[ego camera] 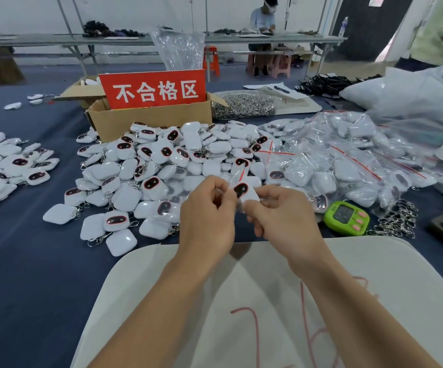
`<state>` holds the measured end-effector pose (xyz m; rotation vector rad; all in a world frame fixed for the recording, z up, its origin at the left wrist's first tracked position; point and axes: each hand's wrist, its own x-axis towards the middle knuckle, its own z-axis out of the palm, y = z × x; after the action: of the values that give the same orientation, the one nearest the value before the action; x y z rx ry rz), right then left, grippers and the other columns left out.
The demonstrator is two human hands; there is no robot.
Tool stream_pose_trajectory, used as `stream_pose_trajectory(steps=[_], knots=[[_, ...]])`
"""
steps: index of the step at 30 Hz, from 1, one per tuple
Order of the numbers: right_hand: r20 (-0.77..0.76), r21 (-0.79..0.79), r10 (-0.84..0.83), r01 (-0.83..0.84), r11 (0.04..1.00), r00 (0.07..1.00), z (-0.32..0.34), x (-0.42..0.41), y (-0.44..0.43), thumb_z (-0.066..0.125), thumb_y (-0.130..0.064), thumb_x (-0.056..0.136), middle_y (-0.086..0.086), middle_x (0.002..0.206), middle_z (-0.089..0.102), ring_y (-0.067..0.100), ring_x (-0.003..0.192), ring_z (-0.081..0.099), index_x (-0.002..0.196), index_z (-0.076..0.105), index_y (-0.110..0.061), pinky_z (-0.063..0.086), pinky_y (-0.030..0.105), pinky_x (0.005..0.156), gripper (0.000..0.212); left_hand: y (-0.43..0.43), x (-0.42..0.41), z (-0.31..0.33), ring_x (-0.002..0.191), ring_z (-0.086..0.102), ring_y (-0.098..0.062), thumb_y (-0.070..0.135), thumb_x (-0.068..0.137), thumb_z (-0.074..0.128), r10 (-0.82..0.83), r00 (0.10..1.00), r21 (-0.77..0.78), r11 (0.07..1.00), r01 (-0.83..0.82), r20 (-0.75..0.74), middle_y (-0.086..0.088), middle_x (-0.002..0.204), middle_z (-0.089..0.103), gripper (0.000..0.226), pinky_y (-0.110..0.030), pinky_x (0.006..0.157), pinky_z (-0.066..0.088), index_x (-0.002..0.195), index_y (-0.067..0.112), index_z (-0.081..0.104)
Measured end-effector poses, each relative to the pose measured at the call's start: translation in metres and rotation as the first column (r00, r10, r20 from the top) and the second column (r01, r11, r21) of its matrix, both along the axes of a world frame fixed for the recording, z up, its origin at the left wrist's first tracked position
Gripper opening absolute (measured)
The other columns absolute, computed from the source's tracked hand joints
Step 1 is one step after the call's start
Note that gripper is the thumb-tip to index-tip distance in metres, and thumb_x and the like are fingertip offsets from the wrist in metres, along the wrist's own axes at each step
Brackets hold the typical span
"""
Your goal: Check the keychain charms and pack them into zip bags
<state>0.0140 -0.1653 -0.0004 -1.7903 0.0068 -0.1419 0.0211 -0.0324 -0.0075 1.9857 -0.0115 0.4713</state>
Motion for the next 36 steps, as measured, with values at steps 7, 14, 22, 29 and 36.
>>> stream_pose_trajectory(steps=[7, 14, 22, 29, 36], knots=[[0.034, -0.129, -0.001, 0.005, 0.992, 0.999, 0.001, 0.000, 0.002, 0.067, -0.035, 0.084, 0.002, 0.050, 0.063, 0.008, 0.043, 0.045, 0.076, 0.073, -0.020, 0.035, 0.020, 0.044, 0.018, 0.004, -0.004, 0.003, 0.052, 0.045, -0.009, 0.025, 0.093, 0.059, -0.111, 0.990, 0.020, 0.994, 0.110, 0.091, 0.012, 0.054, 0.053, 0.011, -0.030, 0.056, 0.035, 0.084, 0.030, 0.063], [0.056, -0.306, -0.143, 0.153, 0.939, 0.988, 0.001, -0.005, 0.004, 0.064, -0.050, 0.090, -0.004, 0.043, 0.034, 0.011, 0.045, 0.029, 0.052, 0.046, -0.014, 0.026, 0.025, 0.045, 0.056, 0.001, -0.005, 0.007, 0.062, 0.058, -0.007, 0.016, 0.090, 0.056, -0.254, 0.956, -0.239, 0.929, 0.283, 0.146, -0.001, 0.068, 0.068, 0.019, -0.021, 0.060, 0.049, 0.083, 0.022, 0.073], [0.156, 0.205, -0.114, 0.081, 0.975, 0.981, 0.015, -0.013, 0.008, 0.061, 0.003, 0.084, 0.000, 0.079, 0.078, 0.013, 0.058, 0.066, 0.086, 0.078, -0.023, 0.049, 0.019, 0.055, 0.031, 0.000, 0.002, 0.014, 0.071, 0.064, 0.000, 0.016, 0.091, 0.060, 0.002, 0.994, -0.402, 0.915, 0.041, 0.105, 0.015, 0.075, 0.074, 0.026, -0.015, 0.068, 0.050, 0.077, 0.029, 0.077], [0.167, -0.150, -0.175, 0.200, 0.968, 0.970, -0.005, -0.005, 0.014, 0.064, -0.006, 0.089, -0.016, 0.071, 0.072, 0.000, 0.059, 0.062, 0.087, 0.075, -0.028, 0.047, 0.012, 0.060, 0.025, 0.034, 0.010, 0.060, 0.054, 0.039, -0.005, 0.002, 0.096, 0.060, 0.321, 0.907, -0.674, 0.736, -0.058, 0.272, 0.014, 0.059, 0.054, 0.025, -0.018, 0.054, 0.036, 0.083, 0.016, 0.076], [0.105, -0.719, 0.072, 0.025, 0.695, 0.992, -0.017, 0.023, 0.032, 0.055, -0.016, 0.095, 0.005, 0.169, 0.018, 0.022, 0.156, 0.007, 0.159, 0.026, -0.015, 0.007, 0.032, 0.125, 0.071, 0.028, -0.004, 0.053, 0.068, 0.055, 0.005, 0.024, 0.101, 0.058, 0.219, 0.819, -0.178, 0.973, -0.146, 0.529, 0.011, 0.077, 0.069, 0.020, -0.015, 0.066, 0.043, 0.099, 0.023, 0.078]])
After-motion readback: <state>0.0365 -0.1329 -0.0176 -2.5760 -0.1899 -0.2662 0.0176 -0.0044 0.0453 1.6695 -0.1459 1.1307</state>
